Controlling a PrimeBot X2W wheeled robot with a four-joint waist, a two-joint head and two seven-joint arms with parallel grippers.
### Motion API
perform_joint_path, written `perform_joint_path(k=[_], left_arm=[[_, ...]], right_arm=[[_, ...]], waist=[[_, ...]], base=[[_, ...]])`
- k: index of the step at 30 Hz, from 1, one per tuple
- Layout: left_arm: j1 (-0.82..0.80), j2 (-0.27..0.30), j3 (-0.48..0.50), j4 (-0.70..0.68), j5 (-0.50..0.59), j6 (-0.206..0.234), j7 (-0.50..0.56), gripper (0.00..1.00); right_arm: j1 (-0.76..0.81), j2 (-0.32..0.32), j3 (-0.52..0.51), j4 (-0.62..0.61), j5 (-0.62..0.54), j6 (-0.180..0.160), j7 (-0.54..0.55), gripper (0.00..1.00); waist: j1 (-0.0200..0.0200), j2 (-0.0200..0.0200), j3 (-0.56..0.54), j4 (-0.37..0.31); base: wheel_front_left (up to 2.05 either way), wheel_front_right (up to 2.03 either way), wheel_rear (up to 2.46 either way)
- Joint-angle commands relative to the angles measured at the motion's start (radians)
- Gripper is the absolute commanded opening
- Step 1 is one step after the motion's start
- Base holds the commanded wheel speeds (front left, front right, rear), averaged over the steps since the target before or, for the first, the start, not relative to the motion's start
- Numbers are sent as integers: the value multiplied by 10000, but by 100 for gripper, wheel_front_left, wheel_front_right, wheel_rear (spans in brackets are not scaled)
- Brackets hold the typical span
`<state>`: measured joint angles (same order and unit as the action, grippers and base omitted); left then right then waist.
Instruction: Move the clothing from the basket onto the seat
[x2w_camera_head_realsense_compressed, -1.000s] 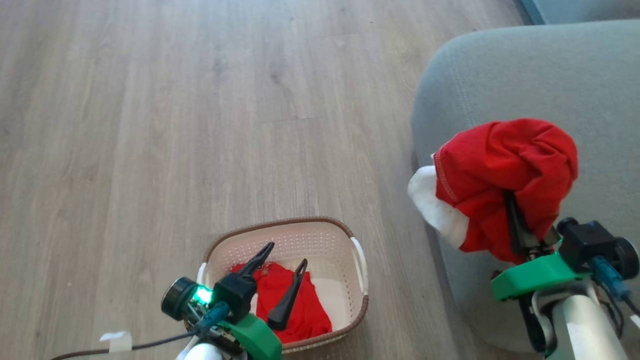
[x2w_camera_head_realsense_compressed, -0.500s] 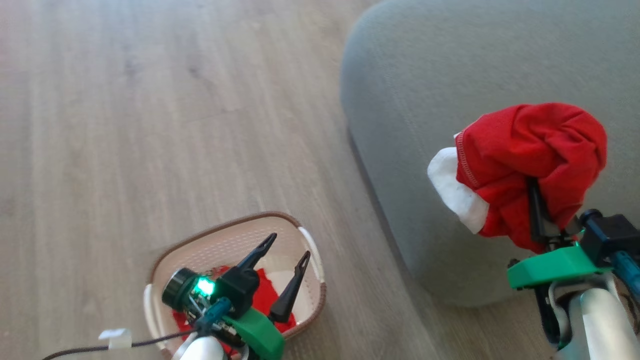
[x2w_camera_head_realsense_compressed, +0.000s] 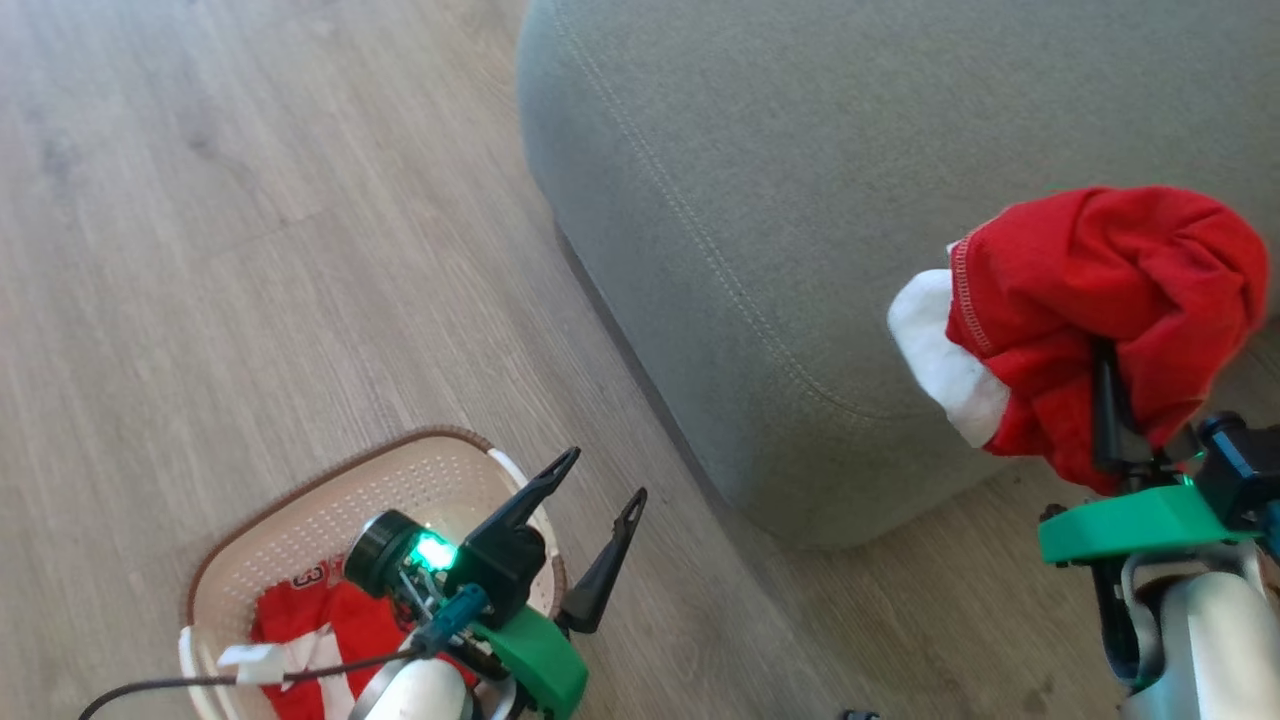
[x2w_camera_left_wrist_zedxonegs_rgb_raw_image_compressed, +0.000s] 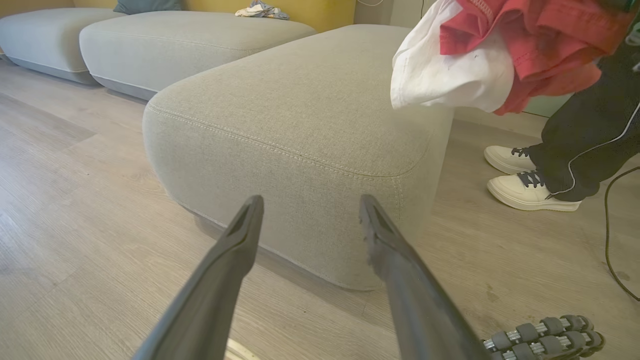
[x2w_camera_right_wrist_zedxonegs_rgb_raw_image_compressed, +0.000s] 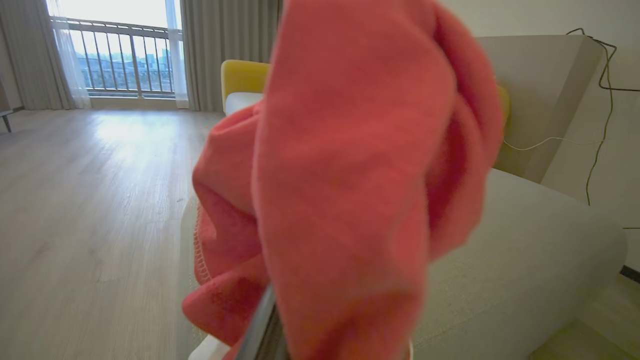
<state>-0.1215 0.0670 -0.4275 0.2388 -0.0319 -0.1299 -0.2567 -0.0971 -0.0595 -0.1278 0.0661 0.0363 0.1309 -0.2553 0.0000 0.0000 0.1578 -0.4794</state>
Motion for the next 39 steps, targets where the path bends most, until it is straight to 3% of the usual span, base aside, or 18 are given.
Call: perform_joint_path(k=[1, 14, 22, 31, 39], left_arm=[[-402, 6, 247, -391, 58, -6, -51, 100], [-862, 307, -65, -512, 130, -7, -51, 100], [-1597, 792, -414, -776, 352, -7, -51, 100], [-2596, 1641, -959, -1031, 336, -7, -51, 100], [-3054, 1993, -1161, -1394, 379, -7, -51, 100]], right_arm=[[-271, 28, 178, -433, 28, -2, -65, 0], [-938, 20, -595, -925, 138, -2, -65, 0], [-3014, -1118, -1910, -1064, 508, -2, -65, 0], [-5819, -2171, -3142, 269, 1621, -2, -65, 0], [-7780, -3249, -3159, 2348, 1481, -2, -65, 0]], waist=[[0, 0, 122, -110], [0, 0, 902, 230], [0, 0, 2344, 814], [0, 0, 4236, 1507], [0, 0, 5333, 2085]], base=[[0, 0, 0], [0, 0, 0], [0, 0, 0], [0, 0, 0], [0, 0, 0]])
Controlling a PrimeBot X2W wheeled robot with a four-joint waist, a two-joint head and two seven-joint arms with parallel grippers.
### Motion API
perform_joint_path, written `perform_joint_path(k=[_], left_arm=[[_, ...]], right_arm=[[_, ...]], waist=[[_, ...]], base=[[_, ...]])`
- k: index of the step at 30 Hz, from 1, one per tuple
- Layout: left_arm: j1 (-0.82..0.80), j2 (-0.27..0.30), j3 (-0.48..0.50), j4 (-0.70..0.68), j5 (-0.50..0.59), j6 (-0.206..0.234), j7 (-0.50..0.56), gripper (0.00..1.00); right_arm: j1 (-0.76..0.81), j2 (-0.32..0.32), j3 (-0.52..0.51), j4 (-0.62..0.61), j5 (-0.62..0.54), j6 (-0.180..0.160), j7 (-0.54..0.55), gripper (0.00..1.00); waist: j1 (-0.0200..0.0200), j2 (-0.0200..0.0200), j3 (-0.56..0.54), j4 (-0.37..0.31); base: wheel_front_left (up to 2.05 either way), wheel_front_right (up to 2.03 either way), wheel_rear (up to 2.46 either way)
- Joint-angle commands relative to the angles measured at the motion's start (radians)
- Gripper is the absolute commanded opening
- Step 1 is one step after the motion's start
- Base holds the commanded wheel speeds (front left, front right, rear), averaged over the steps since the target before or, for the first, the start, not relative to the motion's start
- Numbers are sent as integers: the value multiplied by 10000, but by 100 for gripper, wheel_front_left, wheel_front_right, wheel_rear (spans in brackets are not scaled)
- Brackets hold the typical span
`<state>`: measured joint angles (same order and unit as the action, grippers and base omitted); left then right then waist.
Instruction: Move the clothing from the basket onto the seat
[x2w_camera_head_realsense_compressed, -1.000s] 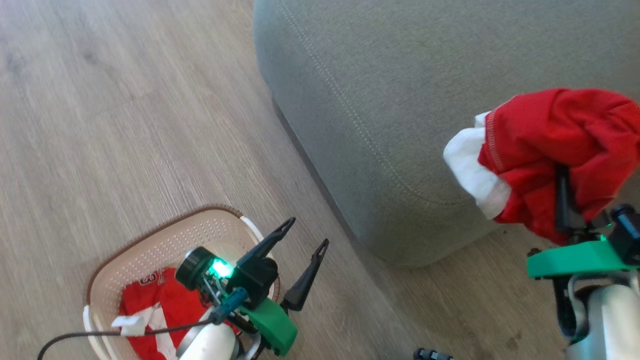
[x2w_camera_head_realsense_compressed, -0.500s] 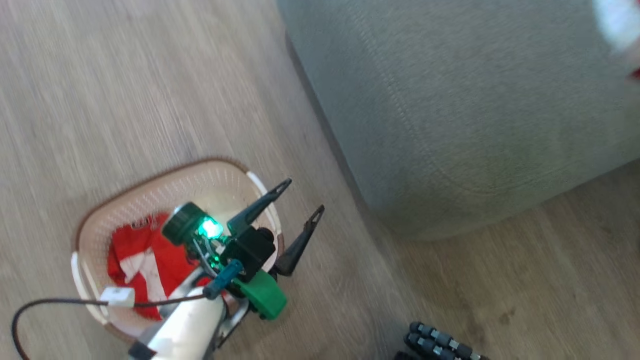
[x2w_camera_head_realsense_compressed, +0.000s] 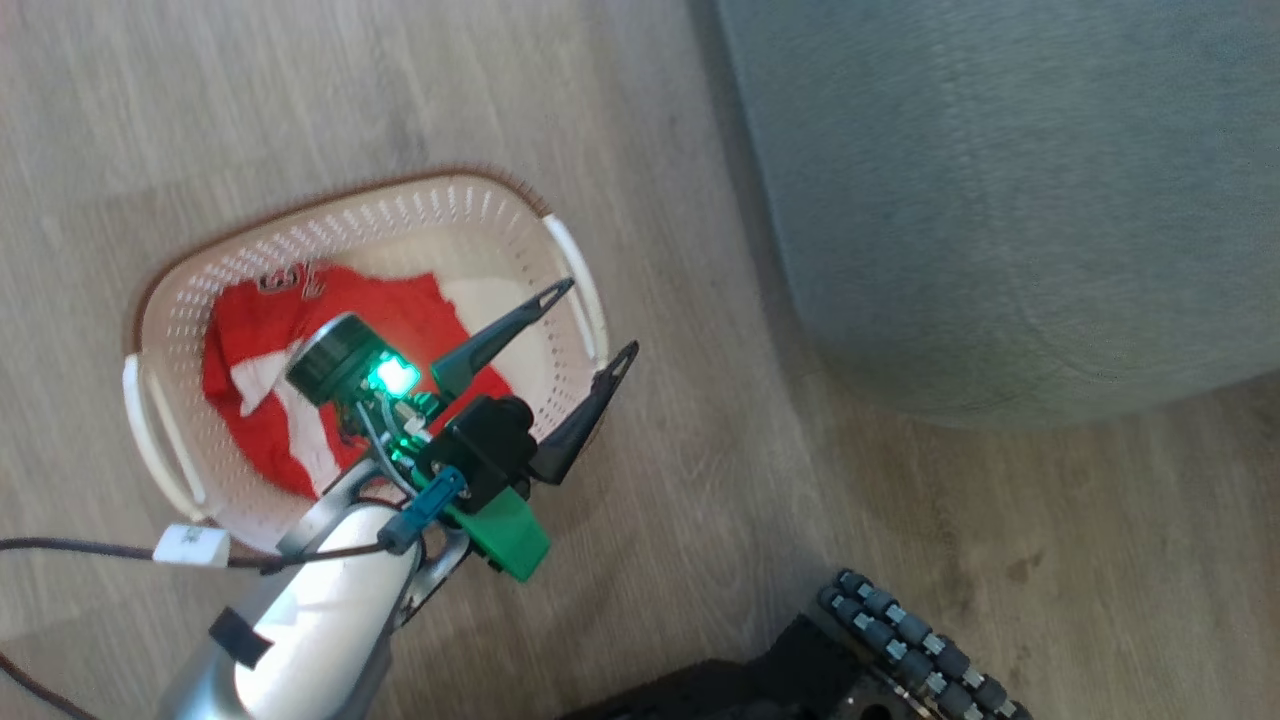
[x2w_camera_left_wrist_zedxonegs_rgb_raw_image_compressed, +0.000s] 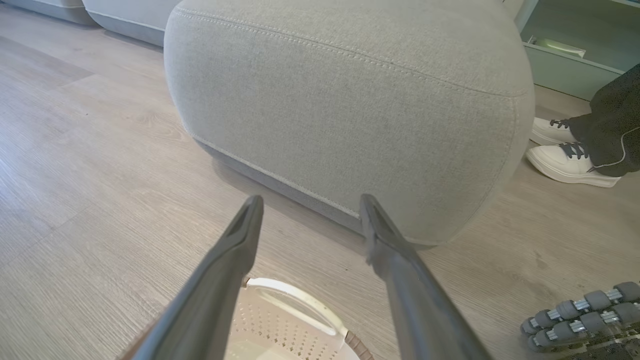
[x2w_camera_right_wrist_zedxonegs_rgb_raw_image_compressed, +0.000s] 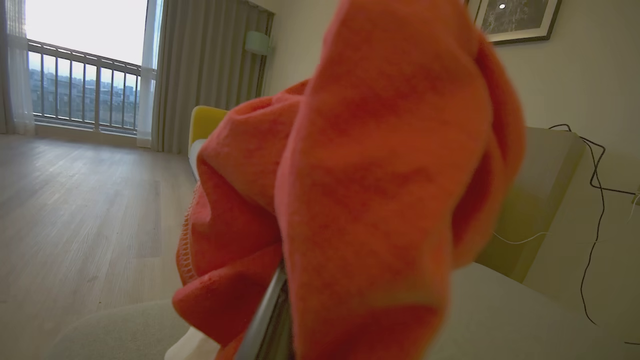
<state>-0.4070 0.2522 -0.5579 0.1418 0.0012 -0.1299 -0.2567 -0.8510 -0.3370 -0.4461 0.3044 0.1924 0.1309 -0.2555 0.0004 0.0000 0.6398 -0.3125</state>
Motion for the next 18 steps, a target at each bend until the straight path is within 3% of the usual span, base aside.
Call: perform_joint_path(k=[1, 8, 18], left_arm=[[-249, 171, 101, -468, 54, -7, -51, 100], [-454, 286, 69, -679, 18, 40, -51, 100], [-551, 328, -92, -761, -13, 110, -51, 100]], right_arm=[[-436, -574, 15, 283, -140, -2, -63, 0], [-1283, -829, -15, 2099, -829, -2, -63, 0], [-2240, -1010, -894, 4925, -2218, -2, -63, 0]], waist=[[-4, 0, 612, 490], [-4, 0, 1081, 849], [-4, 0, 1486, 1274]], base=[[0, 0, 0], [0, 0, 0], [0, 0, 0]])
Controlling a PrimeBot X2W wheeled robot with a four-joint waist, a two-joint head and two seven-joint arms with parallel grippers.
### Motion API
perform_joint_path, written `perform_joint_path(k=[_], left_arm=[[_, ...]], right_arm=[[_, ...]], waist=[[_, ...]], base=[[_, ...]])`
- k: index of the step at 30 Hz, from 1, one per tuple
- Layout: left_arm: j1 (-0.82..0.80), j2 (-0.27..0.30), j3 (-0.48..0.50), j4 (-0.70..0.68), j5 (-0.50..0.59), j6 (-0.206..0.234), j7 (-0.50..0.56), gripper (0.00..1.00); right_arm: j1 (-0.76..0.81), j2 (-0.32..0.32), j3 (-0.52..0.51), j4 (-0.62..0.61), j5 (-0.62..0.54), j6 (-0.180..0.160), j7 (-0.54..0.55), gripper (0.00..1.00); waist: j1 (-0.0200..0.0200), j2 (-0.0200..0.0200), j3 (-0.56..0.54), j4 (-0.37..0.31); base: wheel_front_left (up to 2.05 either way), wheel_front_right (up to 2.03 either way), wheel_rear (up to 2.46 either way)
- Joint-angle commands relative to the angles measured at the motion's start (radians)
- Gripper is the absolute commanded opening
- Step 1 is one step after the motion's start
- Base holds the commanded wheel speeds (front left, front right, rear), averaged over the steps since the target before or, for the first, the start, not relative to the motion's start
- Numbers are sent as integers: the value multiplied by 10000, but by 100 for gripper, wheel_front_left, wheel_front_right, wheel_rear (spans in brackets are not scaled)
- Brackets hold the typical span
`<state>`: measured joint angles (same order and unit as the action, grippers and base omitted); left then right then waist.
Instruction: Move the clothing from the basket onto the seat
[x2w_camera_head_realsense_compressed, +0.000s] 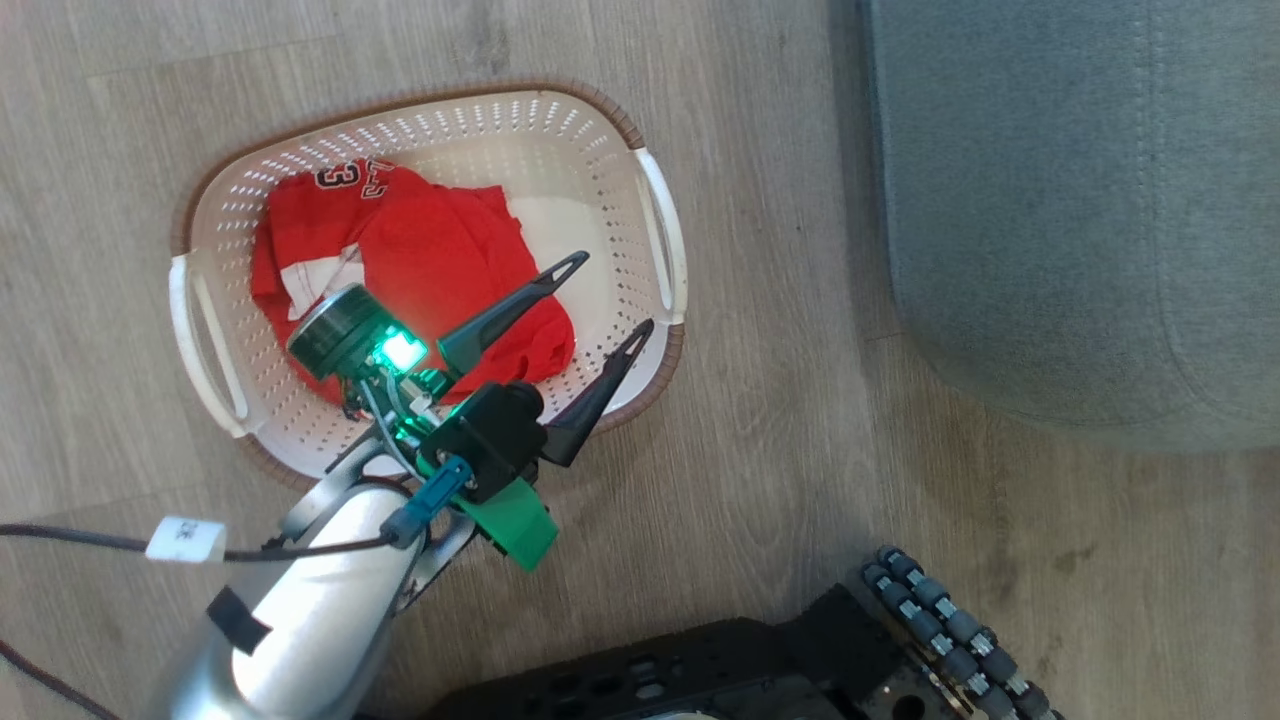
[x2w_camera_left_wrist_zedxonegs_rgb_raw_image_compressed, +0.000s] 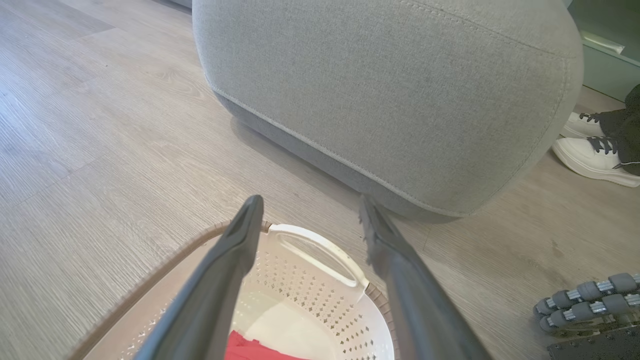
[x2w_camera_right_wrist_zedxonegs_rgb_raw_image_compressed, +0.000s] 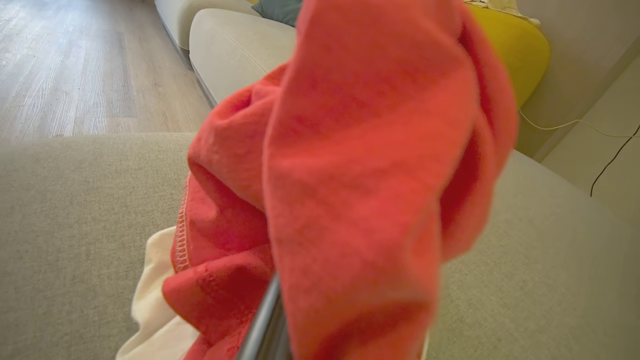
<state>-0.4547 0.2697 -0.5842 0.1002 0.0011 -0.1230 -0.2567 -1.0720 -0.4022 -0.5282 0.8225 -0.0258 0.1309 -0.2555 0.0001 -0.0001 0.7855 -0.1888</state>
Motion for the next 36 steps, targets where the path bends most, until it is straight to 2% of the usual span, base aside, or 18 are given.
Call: perform_joint_path(k=[1, 6, 7, 8, 14, 23, 32, 36], left_arm=[[-92, 183, 144, -329, 1, 39, -51, 100], [-198, 319, 176, -305, -23, 81, -51, 100], [-218, 333, 199, -306, -35, 101, -51, 100], [-236, 335, 217, -302, -49, 121, -51, 100], [-351, 134, 202, -247, -133, 191, -51, 100], [-124, -453, 285, 93, -382, 264, -51, 100], [490, -1108, 485, 331, -527, 333, -51, 100], [923, -1321, 725, 387, -579, 376, -51, 100]], right_arm=[[-81, -356, -180, -71, -94, -2, -63, 0], [-142, -352, -525, 388, -275, -2, -63, 1], [-132, -374, -673, 346, -349, -2, -63, 35], [-121, -380, -815, 261, -429, -2, -63, 100], [186, -284, -1034, 35, -609, -2, -63, 100], [1371, -373, -419, -252, -775, -2, -63, 100], [2661, -590, 338, -792, -221, -2, -63, 100], [3327, -430, 1230, -1713, 818, -2, -63, 100]], waist=[[-1, 1, 45, 68], [-1, 1, 56, 226], [-1, 1, 48, 254], [-1, 1, 32, 285], [-1, 1, -491, 457], [-1, 1, -2129, 512], [-1, 1, -3877, 472], [-1, 1, -4591, 431]], base=[[0, 0, 0], [0, 0, 0], [0, 0, 0], [0, 0, 0], [0, 0, 0], [0, 0, 0], [0, 0, 0], [0, 0, 0]])
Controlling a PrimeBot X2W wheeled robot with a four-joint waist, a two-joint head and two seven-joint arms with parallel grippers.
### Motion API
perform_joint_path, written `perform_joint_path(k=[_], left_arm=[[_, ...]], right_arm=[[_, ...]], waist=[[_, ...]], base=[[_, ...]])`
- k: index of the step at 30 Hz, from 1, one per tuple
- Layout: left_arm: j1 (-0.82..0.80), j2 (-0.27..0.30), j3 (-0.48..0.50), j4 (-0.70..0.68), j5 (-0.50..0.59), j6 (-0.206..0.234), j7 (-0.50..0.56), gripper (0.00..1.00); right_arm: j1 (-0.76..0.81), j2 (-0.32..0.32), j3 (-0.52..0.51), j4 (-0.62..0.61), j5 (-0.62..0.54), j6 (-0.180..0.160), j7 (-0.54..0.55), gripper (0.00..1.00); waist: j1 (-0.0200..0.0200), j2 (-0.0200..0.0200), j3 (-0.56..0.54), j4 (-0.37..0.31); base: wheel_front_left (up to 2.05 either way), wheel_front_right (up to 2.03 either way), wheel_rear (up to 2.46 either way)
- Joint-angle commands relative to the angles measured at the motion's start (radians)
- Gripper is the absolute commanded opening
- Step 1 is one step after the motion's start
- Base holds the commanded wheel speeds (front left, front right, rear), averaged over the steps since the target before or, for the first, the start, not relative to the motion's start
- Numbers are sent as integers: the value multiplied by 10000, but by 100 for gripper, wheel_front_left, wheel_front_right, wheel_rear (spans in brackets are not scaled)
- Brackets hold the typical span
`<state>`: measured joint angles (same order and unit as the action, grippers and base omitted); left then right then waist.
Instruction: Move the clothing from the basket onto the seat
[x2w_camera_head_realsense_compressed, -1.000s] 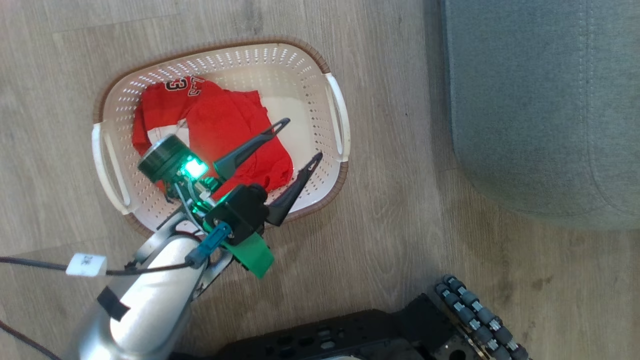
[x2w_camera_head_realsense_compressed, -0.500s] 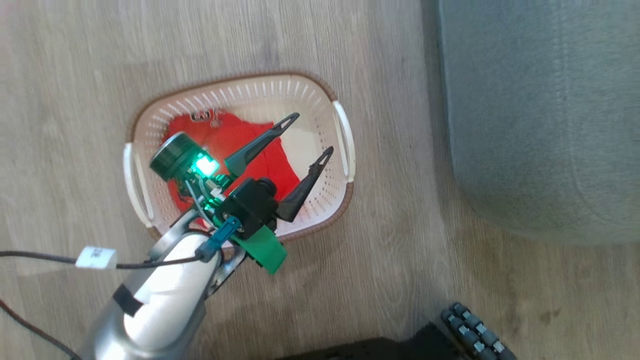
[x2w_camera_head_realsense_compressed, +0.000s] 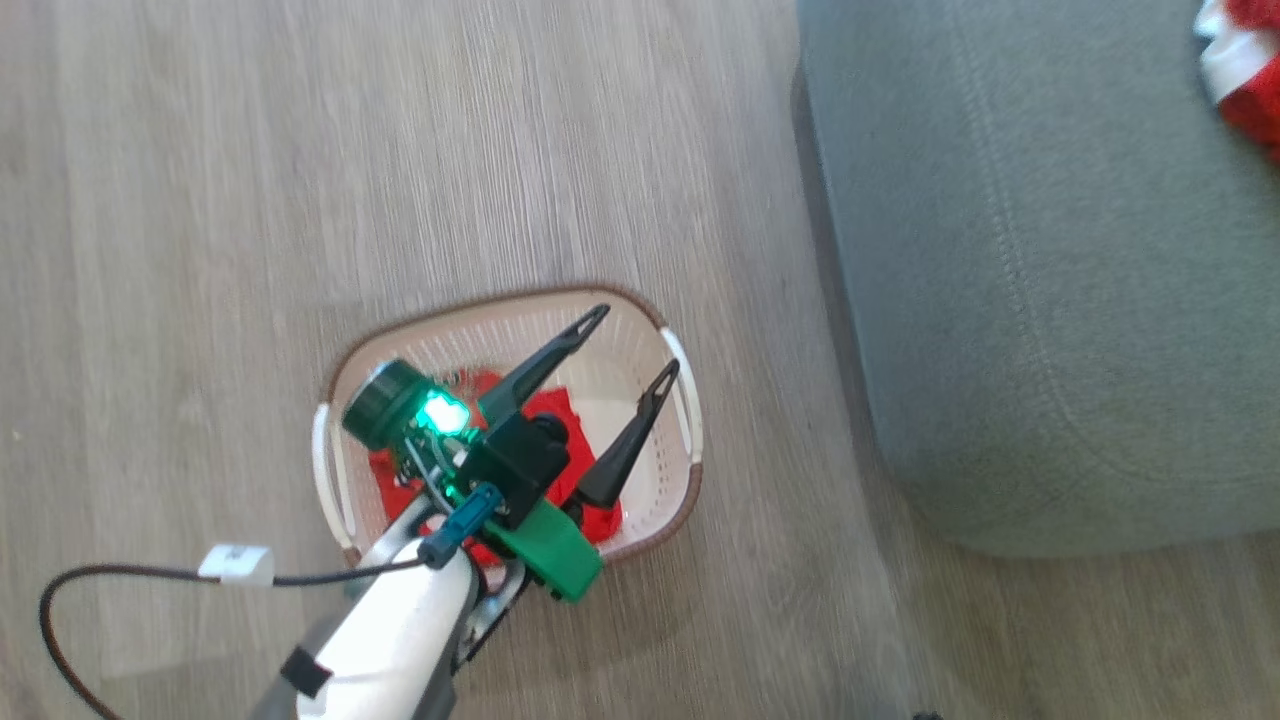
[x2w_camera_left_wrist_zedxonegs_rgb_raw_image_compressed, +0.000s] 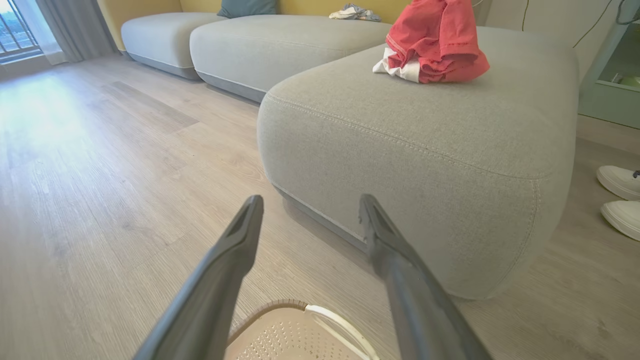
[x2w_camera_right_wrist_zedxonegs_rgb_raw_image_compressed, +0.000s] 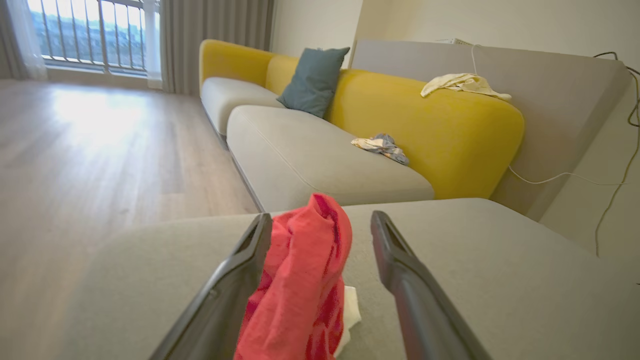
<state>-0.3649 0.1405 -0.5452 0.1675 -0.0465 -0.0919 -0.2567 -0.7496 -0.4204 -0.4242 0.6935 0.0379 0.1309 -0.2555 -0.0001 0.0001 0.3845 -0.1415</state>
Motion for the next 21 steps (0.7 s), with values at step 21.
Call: perform_joint_path(k=[21], left_arm=[[1630, -768, 2762, -476, -374, 705, -51, 100]], right_arm=[[4211, -501, 4942, -6099, 4817, -2, -63, 100]], waist=[[1, -1, -2680, 769]], base=[[0, 0, 0]])
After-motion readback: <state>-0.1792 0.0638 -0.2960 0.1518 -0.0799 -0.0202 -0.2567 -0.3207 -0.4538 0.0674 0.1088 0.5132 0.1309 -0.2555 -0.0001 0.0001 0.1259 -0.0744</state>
